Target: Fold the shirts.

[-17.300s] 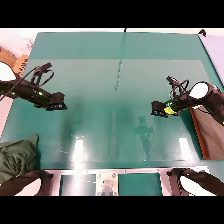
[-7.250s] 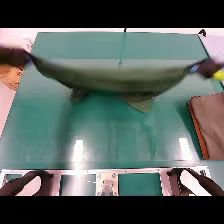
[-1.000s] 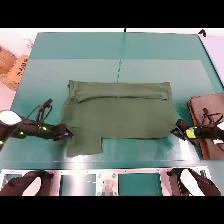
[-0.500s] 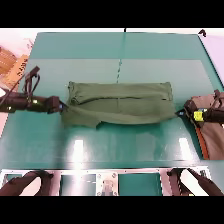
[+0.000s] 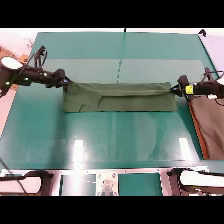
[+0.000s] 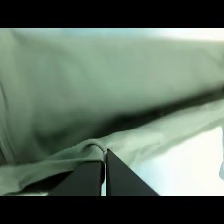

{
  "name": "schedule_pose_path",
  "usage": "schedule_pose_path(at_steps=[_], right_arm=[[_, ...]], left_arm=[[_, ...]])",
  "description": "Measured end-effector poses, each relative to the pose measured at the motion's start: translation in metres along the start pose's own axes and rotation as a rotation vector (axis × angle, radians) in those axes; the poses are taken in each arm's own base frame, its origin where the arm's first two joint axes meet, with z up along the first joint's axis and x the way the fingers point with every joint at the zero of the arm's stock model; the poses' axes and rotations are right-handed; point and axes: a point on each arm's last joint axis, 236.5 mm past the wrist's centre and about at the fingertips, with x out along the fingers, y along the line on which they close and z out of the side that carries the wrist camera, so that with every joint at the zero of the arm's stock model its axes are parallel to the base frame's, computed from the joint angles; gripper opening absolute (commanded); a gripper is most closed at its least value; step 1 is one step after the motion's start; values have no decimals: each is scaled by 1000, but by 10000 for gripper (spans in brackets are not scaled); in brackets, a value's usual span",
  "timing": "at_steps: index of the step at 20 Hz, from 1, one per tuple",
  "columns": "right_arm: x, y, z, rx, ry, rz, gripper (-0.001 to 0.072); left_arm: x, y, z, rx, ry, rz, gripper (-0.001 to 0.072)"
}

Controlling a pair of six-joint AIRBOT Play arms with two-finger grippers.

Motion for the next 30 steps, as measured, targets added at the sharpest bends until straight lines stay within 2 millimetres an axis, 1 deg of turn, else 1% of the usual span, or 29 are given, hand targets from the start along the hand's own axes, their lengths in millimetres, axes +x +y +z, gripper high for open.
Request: schedule_pose_path(at_steps=[1, 2, 3, 5, 6, 8, 9, 10, 11, 12, 13, 15, 16, 18, 19, 22, 24, 25, 26, 27, 28, 29, 30], right_arm=[[13, 2, 9, 6, 4, 4, 138], [25, 3, 19, 15, -1, 12, 267], [35, 5, 29, 29, -9, 24, 370], [51, 8, 47, 53, -25, 46, 379], [54, 9, 55, 57, -37, 56, 379], [49, 9, 73, 49, -57, 72, 379], [43, 7, 78, 36, -51, 76, 419], [38, 3, 80, 22, -39, 75, 503], [33, -5, 80, 9, -18, 63, 511], [28, -16, 80, -4, -2, 40, 511], [24, -30, 80, -20, 15, 9, 512], [20, -53, 72, -64, 60, -49, 512], [20, -61, 68, -86, 81, -69, 512], [23, -77, 60, -124, 124, -96, 512], [26, -83, 56, -139, 145, -102, 512], [38, -86, 40, -166, 229, -52, 511], [48, -85, 28, -185, 277, -21, 504], [54, -82, 21, -193, 303, -6, 441], [59, -80, 16, -205, 319, -1, 322], [64, -78, 11, -218, 332, 1, 229], [68, -76, 8, -237, 341, 1, 46], [71, -73, 6, -253, 349, -1, 16], [72, -67, 5, -268, 354, 8, 16]], left_arm=[[11, 9, 10, -11, -10, 1, 435], [20, 16, 20, -17, -30, 1, 573], [26, 20, 33, -28, -69, -7, 578], [36, 29, 56, -52, -149, -12, 577], [36, 32, 68, -62, -190, -11, 577], [31, 41, 86, -81, -253, -7, 576], [27, 44, 91, -86, -266, -7, 576], [23, 46, 95, -91, -277, -12, 576], [19, 47, 96, -95, -271, -22, 516], [17, 49, 94, -99, -258, -28, 257], [15, 50, 93, -100, -248, -35, 33], [15, 45, 84, -94, -206, -58, 24], [15, 44, 79, -93, -181, -67, 24], [13, 43, 76, -91, -163, -75, 24], [14, 42, 71, -89, -144, -81, 24], [15, 37, 62, -84, -105, -99, 24], [16, 35, 58, -80, -89, -103, 24], [19, 30, 55, -74, -75, -110, 24], [23, 24, 51, -64, -60, -116, 24], [28, 17, 47, -48, -44, -117, 24], [36, 9, 41, -29, -26, -118, 24], [44, 0, 35, -5, -7, -119, 24], [54, -10, 29, 22, 9, -115, 24]])
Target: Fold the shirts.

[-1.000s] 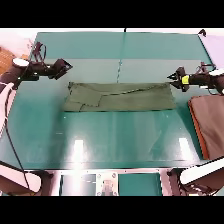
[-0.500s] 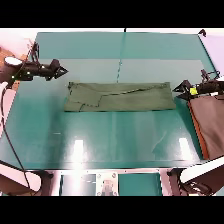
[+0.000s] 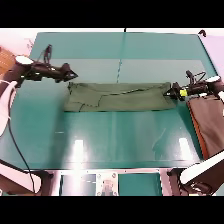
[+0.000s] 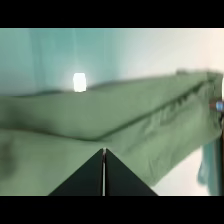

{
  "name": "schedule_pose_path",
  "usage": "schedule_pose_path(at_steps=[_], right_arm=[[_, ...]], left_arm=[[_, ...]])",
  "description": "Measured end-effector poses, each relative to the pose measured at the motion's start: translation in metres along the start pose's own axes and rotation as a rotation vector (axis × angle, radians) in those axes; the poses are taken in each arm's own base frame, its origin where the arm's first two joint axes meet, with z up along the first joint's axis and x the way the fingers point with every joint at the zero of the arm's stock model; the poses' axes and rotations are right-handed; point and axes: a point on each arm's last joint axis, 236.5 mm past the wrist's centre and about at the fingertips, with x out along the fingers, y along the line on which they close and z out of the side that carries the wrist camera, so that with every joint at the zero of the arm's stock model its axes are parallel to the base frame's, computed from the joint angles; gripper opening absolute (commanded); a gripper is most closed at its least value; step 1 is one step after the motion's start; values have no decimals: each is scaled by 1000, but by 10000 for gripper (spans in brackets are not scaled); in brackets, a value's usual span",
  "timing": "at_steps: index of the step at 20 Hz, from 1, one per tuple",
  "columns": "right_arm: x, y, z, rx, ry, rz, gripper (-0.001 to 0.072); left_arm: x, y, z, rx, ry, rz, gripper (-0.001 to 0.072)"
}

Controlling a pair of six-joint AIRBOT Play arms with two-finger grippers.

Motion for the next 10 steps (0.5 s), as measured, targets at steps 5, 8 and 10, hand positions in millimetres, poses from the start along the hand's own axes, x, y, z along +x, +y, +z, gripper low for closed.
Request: schedule_pose_path(at_steps=[5, 8, 10], right_arm=[[-40, 48, 5, -126, -16, 9, 16], [-85, 100, -3, -221, -46, 29, 16], [-113, 140, -18, -283, -59, 54, 16]], left_arm=[[58, -42, -32, 140, 63, 27, 24], [100, -67, -60, 204, 100, 23, 23], [130, -84, -81, 231, 120, 12, 24]])
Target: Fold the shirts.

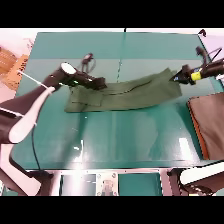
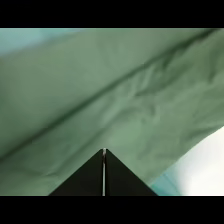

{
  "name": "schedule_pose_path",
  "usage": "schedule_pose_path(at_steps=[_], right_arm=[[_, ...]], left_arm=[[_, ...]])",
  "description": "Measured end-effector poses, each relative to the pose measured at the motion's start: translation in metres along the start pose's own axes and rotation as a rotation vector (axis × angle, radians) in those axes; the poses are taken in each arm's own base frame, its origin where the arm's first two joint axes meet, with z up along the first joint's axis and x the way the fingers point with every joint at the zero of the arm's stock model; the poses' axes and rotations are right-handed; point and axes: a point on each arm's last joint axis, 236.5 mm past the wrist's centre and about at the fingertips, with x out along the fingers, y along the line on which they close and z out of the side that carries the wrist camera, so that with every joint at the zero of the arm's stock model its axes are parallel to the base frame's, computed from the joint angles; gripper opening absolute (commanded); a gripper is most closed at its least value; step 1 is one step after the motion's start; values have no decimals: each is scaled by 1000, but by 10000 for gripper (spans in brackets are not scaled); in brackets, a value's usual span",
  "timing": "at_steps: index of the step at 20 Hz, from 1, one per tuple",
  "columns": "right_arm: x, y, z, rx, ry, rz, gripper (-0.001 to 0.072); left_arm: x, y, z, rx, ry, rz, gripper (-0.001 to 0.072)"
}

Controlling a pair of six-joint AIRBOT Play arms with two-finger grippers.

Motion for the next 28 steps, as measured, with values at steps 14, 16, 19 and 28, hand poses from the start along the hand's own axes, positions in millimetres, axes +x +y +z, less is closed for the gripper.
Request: schedule_pose_path(at_steps=[14, 16, 19, 28], right_arm=[[-43, 200, -48, -231, -8, 198, 16], [-39, 204, -47, -222, -13, 204, 16], [-27, 216, -42, -214, -42, 218, 16], [143, 299, -47, -220, -54, 306, 46]], left_arm=[[90, -77, -7, 41, 36, -122, 24], [65, -78, 10, 55, 63, -162, 24], [4, -63, 43, 76, 91, -195, 24], [-182, 41, 105, -64, -48, -105, 24]])
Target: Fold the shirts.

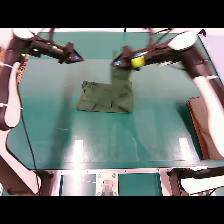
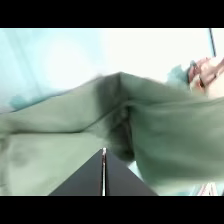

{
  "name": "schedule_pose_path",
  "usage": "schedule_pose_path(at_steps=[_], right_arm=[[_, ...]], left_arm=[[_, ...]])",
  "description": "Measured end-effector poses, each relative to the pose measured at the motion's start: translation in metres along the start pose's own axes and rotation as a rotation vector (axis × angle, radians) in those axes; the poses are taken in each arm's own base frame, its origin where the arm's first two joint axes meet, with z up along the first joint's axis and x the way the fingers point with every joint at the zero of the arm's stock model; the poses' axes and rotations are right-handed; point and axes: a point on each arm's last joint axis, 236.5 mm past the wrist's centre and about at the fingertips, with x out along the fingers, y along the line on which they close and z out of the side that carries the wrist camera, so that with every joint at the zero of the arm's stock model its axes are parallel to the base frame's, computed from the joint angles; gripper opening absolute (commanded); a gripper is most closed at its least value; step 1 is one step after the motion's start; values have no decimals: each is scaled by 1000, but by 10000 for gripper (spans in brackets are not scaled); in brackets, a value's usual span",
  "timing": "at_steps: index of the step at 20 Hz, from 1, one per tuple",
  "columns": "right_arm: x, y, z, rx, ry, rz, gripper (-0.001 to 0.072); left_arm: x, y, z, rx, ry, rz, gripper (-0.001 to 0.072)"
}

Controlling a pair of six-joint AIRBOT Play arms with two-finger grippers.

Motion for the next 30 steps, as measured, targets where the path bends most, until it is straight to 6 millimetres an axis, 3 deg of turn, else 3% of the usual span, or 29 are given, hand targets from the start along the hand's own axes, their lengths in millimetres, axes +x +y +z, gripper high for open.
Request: schedule_pose_path(at_steps=[2, 3, 5, 7, 10, 15, 17, 19, 23, 27, 28, 29, 30], right_arm=[[68, 0, -15, 7, -14, -1, 453], [102, -3, -26, 11, -25, -7, 519], [151, -11, -48, 13, -29, -26, 519], [171, -27, -56, -7, -33, -63, 519], [151, -61, -38, 2, -29, -113, 518], [51, -148, 6, 132, 11, -200, 519], [16, -186, -1, 213, 60, -244, 536], [-5, -219, -21, 297, 109, -280, 544], [-10, -254, -69, 416, 194, -317, 544], [13, -248, -91, 452, 219, -296, 537], [20, -244, -93, 445, 215, -292, 348], [27, -242, -94, 439, 205, -292, 79], [34, -241, -95, 433, 197, -294, 30]], left_arm=[[-24, 14, 3, -27, -17, 16, 24], [-33, 20, 5, -36, -31, 24, 24], [-44, 29, 4, -51, -33, 32, 24], [-53, 35, 5, -61, -46, 40, 24], [-57, 37, 3, -64, -37, 39, 24], [-60, 41, 1, -64, -33, 47, 24], [-61, 47, 0, -64, -30, 68, 24], [-61, 54, -2, -63, -20, 99, 24], [-65, 75, -9, -61, 5, 190, 24], [-67, 86, -13, -61, 19, 241, 24], [-68, 89, -13, -61, 21, 251, 24], [-69, 90, -13, -62, 21, 255, 24], [-69, 91, -14, -62, 22, 259, 24]])
